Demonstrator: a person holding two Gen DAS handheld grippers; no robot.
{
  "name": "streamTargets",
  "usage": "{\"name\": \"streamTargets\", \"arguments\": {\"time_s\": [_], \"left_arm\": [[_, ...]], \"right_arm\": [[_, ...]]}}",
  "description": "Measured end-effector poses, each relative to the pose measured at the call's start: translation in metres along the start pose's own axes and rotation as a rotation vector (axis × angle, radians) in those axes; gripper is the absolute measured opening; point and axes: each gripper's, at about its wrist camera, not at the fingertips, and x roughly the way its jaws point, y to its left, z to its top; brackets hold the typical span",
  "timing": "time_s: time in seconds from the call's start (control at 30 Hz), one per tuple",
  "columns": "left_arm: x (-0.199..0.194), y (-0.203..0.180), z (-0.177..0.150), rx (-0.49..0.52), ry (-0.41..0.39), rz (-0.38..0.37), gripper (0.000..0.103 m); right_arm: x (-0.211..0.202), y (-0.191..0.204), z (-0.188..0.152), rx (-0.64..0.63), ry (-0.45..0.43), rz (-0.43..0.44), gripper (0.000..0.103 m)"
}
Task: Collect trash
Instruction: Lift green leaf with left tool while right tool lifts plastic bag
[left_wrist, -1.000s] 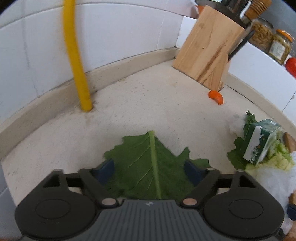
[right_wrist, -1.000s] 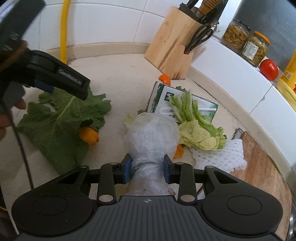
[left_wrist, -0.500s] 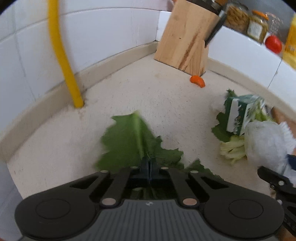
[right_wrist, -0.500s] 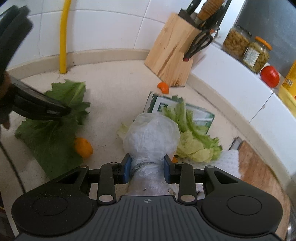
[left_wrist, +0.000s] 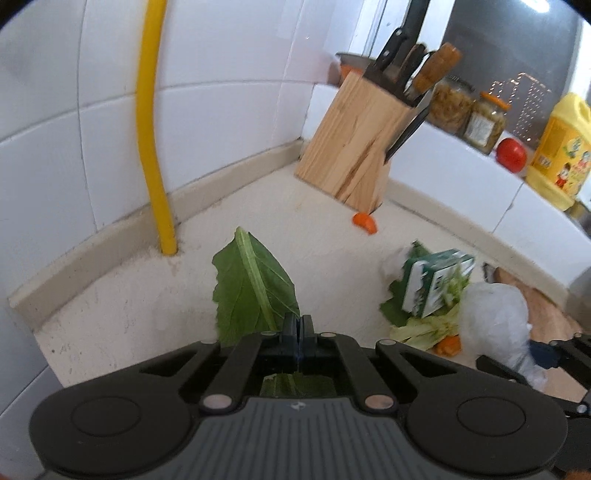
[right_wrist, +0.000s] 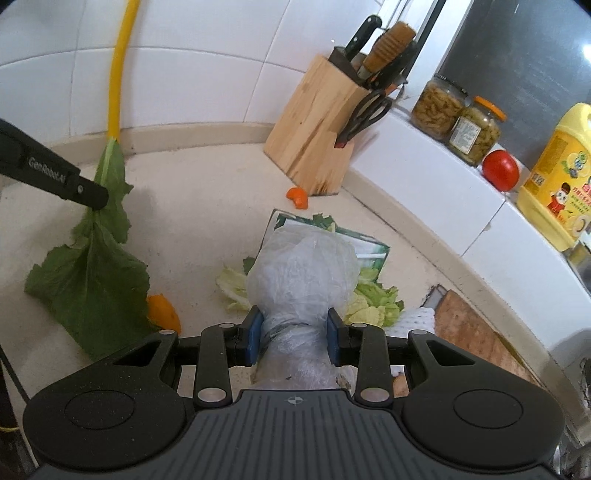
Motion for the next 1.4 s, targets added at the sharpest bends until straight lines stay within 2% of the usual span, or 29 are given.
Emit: {"name": "streamTargets", "arguments": {"time_s": [0.33, 0.8, 1.4], "left_arm": [[-0.022, -0.012, 0.003, 0.017, -0.054, -0.052, 0.000], [-0.042, -0.029, 0.005, 0.033, -0.103, -0.099, 0.000], [-0.051, -0.044, -0.002, 0.049, -0.103, -0.124, 0.000]], "right_arm": [[-0.016, 0.001, 0.002, 0.009, -0.042, -0.063, 0.042], [-0.023, -0.003, 0.001, 0.023, -0.066, -0.079, 0.042], [-0.030, -0.007, -0.005, 0.035, -0.075, -0.086, 0.041]]}}
